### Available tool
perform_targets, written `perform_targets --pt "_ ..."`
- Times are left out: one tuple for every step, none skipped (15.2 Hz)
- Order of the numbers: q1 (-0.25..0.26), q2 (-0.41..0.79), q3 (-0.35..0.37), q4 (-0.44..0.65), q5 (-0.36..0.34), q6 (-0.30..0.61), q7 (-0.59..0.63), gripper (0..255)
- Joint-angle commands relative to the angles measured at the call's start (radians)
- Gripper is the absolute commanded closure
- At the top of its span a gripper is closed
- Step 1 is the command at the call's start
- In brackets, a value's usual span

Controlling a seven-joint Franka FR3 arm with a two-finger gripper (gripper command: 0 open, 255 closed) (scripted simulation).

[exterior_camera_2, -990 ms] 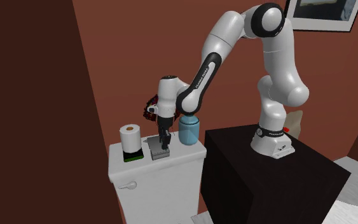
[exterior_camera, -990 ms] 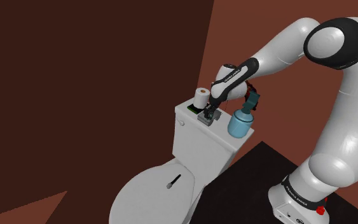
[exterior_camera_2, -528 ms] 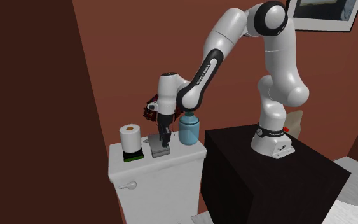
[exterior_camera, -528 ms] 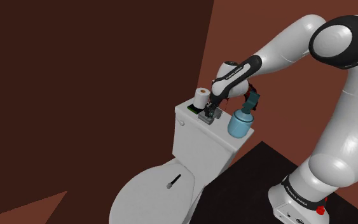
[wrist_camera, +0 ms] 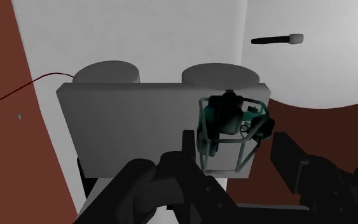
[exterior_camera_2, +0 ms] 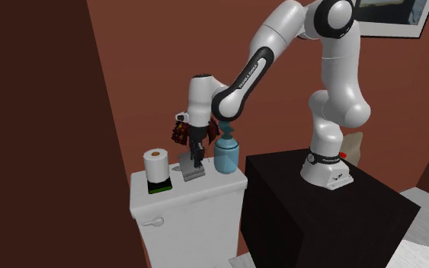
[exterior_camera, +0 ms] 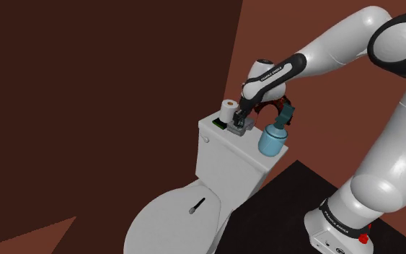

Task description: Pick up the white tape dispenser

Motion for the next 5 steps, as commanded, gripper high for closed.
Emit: perform_targets --pt "-0.001 -0.021 -0.002 0.006 -0.003 -0.026 0.0 255" --pt "-0.001 -0.031 -0.003 0.008 -0.004 -0.039 0.001 255" --pt "-0.001 -0.041 -0.003 0.01 -0.006 -0.051 0.003 255" --pt "-0.001 -0.043 -0.003 0.011 -0.006 -0.053 0.003 255" --pt "-0.001 -0.043 -0.003 0.011 -0.006 -0.053 0.003 255"
